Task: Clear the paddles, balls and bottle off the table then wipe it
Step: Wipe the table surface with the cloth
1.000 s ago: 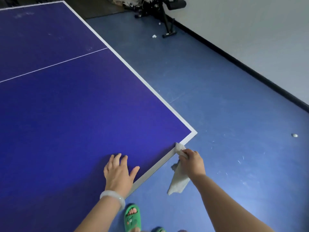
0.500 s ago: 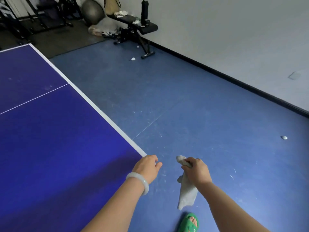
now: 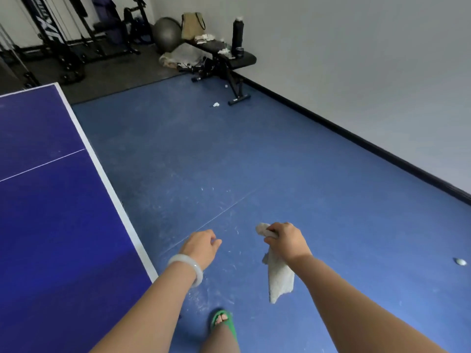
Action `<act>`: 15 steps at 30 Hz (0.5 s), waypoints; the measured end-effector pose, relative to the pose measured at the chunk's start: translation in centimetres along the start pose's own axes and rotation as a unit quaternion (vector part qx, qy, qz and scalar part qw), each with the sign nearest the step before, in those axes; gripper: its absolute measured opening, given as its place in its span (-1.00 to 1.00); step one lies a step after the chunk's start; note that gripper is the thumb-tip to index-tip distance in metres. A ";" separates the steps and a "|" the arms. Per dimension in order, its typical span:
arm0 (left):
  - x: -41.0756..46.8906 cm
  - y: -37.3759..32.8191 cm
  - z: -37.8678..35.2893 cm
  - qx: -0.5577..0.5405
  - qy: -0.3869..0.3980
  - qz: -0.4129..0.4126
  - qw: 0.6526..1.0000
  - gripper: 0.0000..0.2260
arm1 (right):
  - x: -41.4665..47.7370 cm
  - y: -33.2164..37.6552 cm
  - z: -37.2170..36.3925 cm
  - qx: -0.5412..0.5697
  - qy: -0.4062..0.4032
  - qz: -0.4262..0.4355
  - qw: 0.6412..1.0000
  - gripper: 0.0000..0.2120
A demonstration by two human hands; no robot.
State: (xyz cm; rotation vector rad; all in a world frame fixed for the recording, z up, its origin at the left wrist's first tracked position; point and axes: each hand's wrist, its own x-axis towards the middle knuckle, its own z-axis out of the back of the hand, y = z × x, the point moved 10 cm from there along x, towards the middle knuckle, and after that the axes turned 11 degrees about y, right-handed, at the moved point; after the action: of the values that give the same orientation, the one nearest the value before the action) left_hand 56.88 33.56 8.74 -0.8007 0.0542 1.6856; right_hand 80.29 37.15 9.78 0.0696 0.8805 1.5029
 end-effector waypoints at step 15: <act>18.2 -0.2 19.9 -0.085 -0.118 0.032 0.989 -0.76 | 24.6 17.2 10.9 -0.090 0.018 0.118 0.989 -0.77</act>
State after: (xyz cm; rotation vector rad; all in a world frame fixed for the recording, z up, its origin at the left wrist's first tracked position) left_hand 46.65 57.89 14.38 -0.7249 -0.2319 1.8526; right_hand 67.82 65.92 15.58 0.0148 0.7817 1.8034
